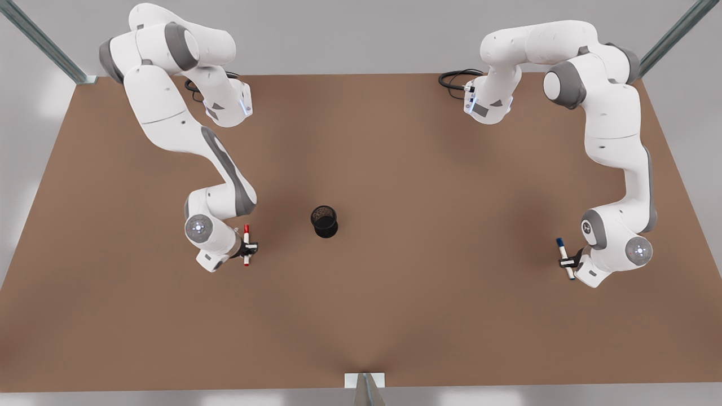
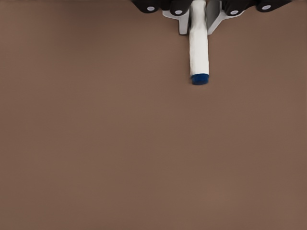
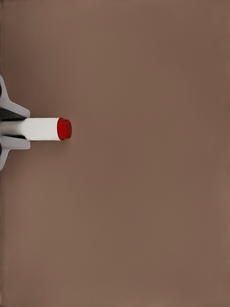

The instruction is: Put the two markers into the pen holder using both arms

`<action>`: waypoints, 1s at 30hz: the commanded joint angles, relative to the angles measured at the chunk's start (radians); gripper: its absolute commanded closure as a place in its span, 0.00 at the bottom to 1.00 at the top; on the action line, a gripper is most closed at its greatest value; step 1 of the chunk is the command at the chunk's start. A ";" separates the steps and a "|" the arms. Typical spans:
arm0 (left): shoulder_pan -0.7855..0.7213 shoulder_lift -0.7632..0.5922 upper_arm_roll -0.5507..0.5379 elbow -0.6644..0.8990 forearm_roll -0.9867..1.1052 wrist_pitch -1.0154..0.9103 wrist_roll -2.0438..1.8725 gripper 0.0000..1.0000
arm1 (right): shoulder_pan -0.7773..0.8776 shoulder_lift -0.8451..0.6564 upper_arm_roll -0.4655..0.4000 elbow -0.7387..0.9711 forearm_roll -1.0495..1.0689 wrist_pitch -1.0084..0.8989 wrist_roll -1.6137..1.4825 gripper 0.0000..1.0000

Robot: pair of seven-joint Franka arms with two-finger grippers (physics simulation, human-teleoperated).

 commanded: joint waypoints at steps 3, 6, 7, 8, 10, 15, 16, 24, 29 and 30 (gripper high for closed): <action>0.000 -0.001 0.000 -0.001 -0.009 -0.002 0.013 0.74 | -0.003 -0.027 0.013 0.046 0.007 -0.090 -0.160 0.71; -0.001 -0.001 0.000 0.000 -0.009 -0.002 0.002 0.74 | -0.046 -0.050 0.094 0.111 0.088 -0.157 -0.431 0.71; -0.001 -0.002 0.000 0.000 -0.009 -0.002 0.000 0.74 | -0.048 -0.044 0.097 0.174 0.170 -0.220 -0.568 0.71; -0.001 -0.002 0.000 0.000 -0.009 -0.002 0.000 0.74 | -0.046 -0.043 0.097 0.219 0.258 -0.283 -0.697 0.71; -0.001 -0.007 0.000 -0.001 -0.009 -0.004 -0.001 0.74 | -0.046 -0.020 0.097 0.285 0.507 -0.368 -1.008 0.71; -0.001 -0.010 0.000 0.000 -0.009 -0.004 -0.001 0.74 | -0.046 -0.018 0.097 0.320 0.912 -0.466 -1.823 0.71; -0.001 -0.014 0.000 0.000 -0.009 -0.007 -0.001 0.74 | -0.048 -0.018 0.098 0.322 0.940 -0.472 -1.922 0.71; 0.000 -0.024 0.002 -0.001 -0.009 -0.012 -0.013 0.74 | -0.019 0.011 0.146 0.362 1.208 -0.467 -2.568 0.71; 0.000 -0.024 0.000 -0.001 -0.009 -0.013 -0.018 0.74 | -0.017 0.011 0.171 0.314 1.257 -0.478 -2.705 0.71; 0.000 -0.024 0.000 -0.001 -0.009 -0.013 -0.018 0.74 | -0.017 0.010 0.183 0.294 1.259 -0.477 -2.714 0.71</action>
